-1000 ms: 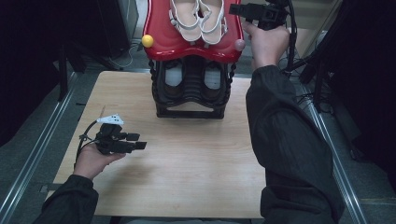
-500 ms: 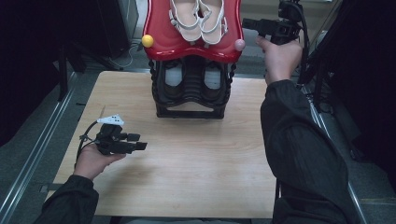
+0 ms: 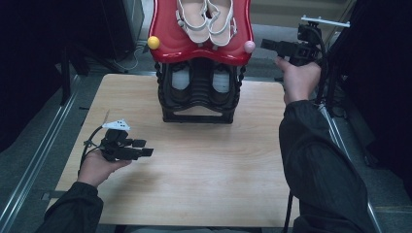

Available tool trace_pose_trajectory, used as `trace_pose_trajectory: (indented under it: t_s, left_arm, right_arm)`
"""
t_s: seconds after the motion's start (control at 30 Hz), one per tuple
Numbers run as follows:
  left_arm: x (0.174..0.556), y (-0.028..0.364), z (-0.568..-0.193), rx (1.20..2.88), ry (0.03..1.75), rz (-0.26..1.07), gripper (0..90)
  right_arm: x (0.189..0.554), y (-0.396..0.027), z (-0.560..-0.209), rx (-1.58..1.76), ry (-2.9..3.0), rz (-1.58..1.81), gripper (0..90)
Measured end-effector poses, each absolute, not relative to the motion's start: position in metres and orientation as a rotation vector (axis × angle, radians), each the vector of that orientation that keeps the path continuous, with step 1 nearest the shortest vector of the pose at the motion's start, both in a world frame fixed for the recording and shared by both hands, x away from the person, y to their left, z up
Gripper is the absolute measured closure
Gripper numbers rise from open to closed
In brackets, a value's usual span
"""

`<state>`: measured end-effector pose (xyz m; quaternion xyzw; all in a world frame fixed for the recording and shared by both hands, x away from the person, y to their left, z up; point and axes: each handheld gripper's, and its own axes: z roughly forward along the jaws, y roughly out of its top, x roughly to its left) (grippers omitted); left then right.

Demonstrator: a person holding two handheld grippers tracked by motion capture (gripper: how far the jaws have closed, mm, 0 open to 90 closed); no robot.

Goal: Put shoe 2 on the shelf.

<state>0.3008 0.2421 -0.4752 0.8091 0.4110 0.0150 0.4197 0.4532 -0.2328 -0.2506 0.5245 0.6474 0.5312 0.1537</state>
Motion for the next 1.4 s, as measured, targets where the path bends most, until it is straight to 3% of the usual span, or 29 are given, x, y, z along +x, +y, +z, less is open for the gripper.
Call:
trace_pose_trajectory:
  t_s: [0.47, 1.4]
  left_arm:
    - [0.301, 0.242, -0.475, 2.029, 1.030, 0.047, 43.9]
    - [0.302, 0.244, -0.476, 2.038, 1.036, 0.048, 43.3]
  right_arm:
    - [0.432, -0.240, -0.300, 1.519, 1.906, 1.540, 47.8]
    - [0.373, -0.211, -0.383, 1.449, 2.104, 1.507, 45.4]
